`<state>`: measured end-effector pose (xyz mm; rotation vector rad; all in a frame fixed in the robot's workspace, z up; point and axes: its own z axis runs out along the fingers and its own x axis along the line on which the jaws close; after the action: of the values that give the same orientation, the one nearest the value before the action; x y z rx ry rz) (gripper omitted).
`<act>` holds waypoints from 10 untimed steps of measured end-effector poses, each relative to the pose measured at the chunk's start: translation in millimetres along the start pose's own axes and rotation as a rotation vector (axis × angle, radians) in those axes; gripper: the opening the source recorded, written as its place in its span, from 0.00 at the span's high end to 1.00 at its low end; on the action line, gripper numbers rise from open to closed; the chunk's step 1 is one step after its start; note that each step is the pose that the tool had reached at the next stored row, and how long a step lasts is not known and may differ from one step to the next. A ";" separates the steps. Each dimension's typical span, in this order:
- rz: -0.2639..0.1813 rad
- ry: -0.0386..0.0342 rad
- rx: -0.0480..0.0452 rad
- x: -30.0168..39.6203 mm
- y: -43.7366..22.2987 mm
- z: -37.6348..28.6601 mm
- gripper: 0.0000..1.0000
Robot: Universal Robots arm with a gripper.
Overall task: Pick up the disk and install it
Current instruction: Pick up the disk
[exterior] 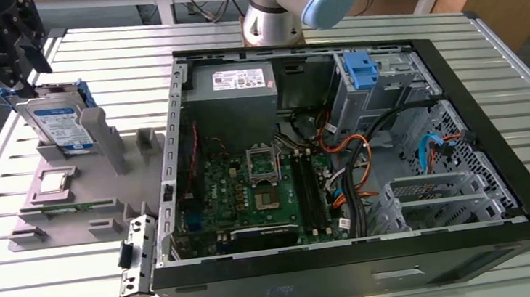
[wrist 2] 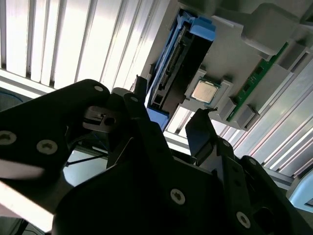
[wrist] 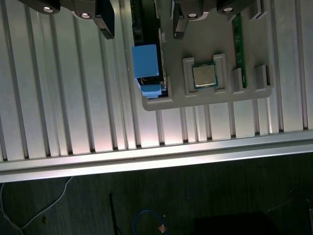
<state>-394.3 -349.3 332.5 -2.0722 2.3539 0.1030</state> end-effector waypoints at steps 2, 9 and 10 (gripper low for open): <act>0.000 0.0000 0.0000 0.0 0.0 0.0 0.41; -0.002 -0.0004 -0.0001 0.5 -0.4 8.6 0.41; -0.002 -0.0004 -0.0001 0.6 -0.5 10.5 0.41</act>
<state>-394.2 -349.4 322.0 -2.0745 2.3515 0.1034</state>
